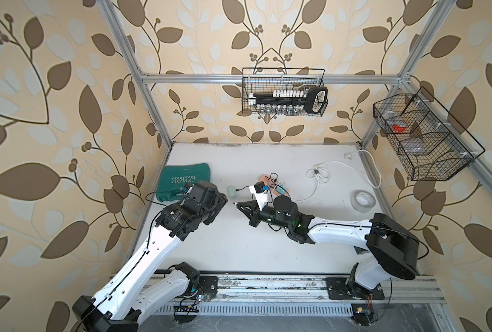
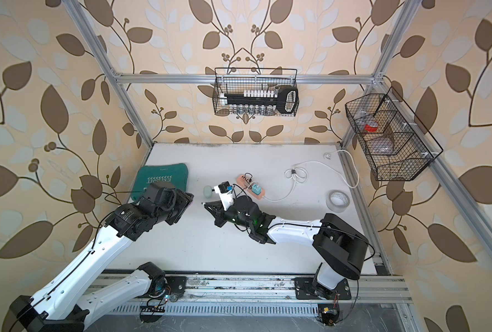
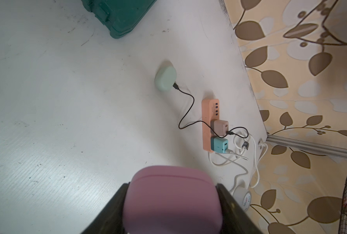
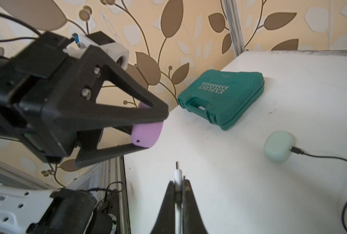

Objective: Charge the bluetooth headset
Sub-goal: Insert the charging cable into the bluetooth headset.

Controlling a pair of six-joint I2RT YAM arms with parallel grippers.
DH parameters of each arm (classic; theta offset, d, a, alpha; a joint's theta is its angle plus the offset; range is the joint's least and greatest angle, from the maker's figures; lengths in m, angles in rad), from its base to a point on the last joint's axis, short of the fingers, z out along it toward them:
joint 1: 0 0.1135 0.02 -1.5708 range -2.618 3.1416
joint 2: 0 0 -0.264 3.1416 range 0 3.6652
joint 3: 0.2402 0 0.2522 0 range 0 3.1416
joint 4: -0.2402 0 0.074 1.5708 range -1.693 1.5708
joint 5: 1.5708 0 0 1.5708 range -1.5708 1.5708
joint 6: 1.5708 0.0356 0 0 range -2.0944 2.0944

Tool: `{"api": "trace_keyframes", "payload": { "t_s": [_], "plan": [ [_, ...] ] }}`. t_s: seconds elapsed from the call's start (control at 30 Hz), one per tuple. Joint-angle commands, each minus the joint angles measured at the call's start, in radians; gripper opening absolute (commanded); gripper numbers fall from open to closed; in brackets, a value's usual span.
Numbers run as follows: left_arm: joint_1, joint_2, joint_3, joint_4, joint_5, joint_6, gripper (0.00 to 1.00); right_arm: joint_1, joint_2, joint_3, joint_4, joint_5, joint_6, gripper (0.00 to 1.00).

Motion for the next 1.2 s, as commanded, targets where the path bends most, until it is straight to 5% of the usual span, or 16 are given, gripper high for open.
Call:
{"api": "trace_keyframes", "payload": {
  "t_s": [0.0, 0.3, 1.17],
  "plan": [
    [-0.015, -0.017, 0.003, 0.050, -0.089, 0.022, 0.27, 0.013, 0.052, 0.058, 0.103, -0.024, 0.033, 0.07],
    [-0.023, -0.034, -0.027, 0.125, -0.101, 0.043, 0.28, 0.029, 0.167, 0.129, 0.190, -0.039, 0.075, 0.07],
    [-0.022, -0.087, -0.046, 0.191, -0.124, 0.051, 0.28, 0.046, 0.295, 0.018, 0.668, 0.032, 0.245, 0.06]
  ]
}}
